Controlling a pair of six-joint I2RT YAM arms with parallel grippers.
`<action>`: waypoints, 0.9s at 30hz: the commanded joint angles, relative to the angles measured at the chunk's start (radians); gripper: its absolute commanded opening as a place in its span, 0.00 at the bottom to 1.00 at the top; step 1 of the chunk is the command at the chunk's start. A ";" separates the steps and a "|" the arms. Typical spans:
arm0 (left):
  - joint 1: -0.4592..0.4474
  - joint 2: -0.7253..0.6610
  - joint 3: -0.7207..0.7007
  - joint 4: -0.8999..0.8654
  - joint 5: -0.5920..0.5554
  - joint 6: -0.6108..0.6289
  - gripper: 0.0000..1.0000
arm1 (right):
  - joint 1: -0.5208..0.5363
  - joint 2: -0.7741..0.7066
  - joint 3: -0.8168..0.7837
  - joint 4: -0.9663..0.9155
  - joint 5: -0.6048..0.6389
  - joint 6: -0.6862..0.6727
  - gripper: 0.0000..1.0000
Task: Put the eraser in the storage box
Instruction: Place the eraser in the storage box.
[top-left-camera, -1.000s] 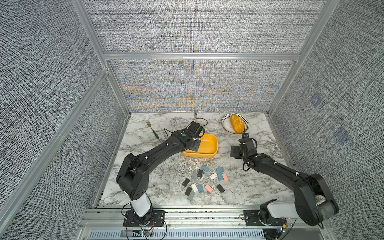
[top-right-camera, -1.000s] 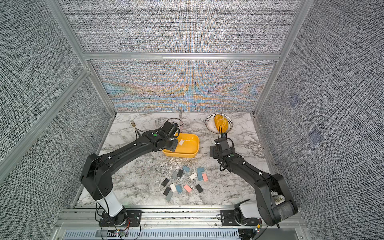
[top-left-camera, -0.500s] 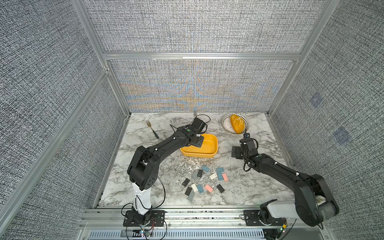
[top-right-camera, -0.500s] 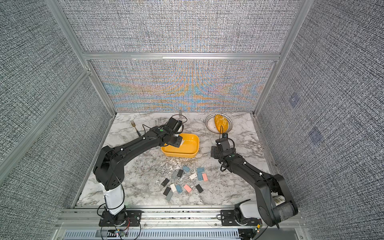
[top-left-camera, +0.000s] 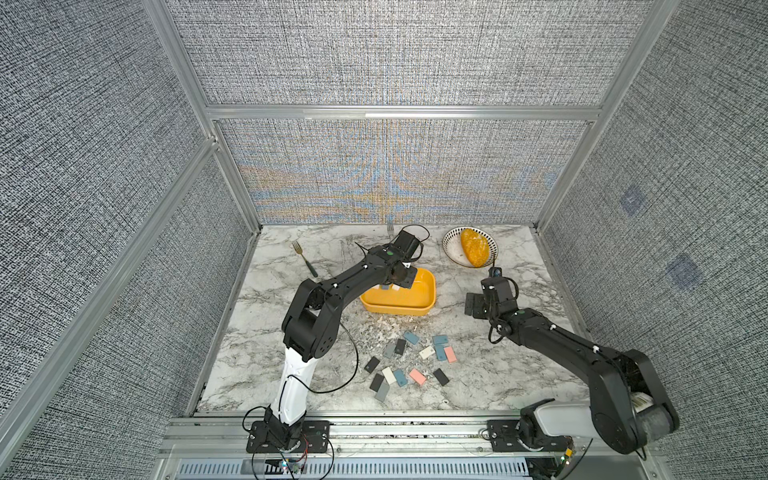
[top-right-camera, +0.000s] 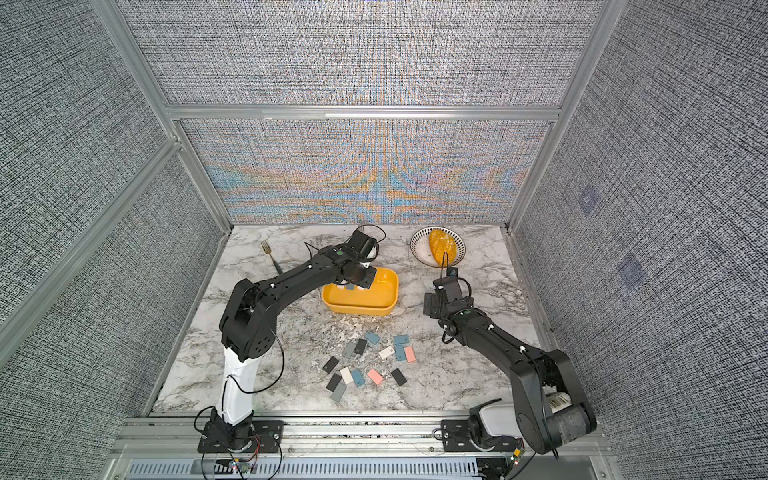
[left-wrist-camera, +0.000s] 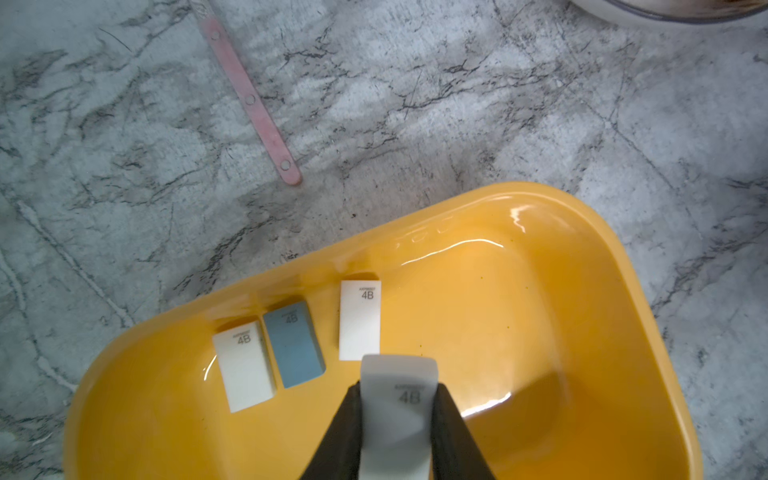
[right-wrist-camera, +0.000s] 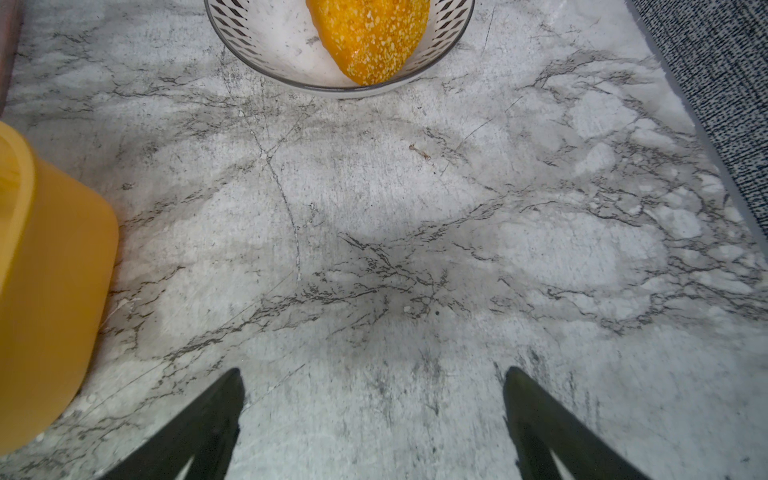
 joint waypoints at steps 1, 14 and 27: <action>0.001 0.027 0.027 -0.012 0.025 0.009 0.29 | -0.002 -0.002 -0.003 -0.003 0.012 0.008 0.98; 0.000 0.132 0.130 -0.027 0.057 -0.002 0.29 | -0.006 0.003 0.002 -0.004 0.011 0.005 0.98; 0.001 0.202 0.185 -0.034 0.049 -0.015 0.29 | -0.010 0.002 -0.001 -0.003 0.010 0.002 0.98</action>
